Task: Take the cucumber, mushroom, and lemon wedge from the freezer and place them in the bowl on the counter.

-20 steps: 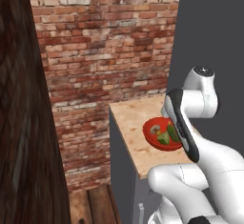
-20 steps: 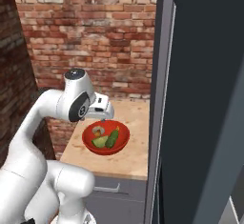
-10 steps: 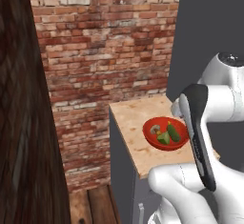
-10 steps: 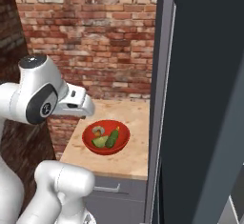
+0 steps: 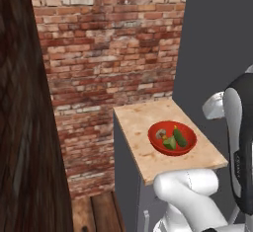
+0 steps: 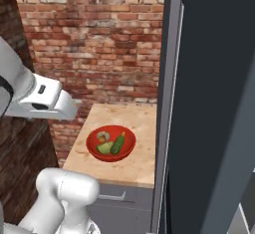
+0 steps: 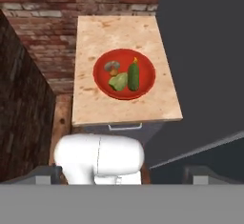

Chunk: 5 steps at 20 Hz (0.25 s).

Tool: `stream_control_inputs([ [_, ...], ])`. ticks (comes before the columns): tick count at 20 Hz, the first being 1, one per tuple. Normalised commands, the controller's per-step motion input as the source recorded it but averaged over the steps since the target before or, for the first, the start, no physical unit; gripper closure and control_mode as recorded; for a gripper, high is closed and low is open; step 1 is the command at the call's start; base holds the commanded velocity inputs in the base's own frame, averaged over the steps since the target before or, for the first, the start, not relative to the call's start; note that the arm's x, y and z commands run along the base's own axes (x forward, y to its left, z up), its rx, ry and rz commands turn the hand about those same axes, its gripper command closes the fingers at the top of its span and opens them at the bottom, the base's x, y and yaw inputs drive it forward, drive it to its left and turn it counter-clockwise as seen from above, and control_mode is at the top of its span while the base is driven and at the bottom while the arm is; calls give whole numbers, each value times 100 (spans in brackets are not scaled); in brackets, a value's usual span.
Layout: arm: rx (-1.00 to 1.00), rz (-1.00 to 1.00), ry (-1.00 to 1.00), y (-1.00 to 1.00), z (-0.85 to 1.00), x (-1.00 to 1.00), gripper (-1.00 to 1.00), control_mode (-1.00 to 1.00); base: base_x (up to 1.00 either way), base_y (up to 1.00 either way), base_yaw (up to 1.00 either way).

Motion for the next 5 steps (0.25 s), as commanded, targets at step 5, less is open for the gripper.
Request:
stream_control_inputs([
  [5, 0, -8, 0, 0, 58, -90, -100, -100, 0, 0, 0],
])
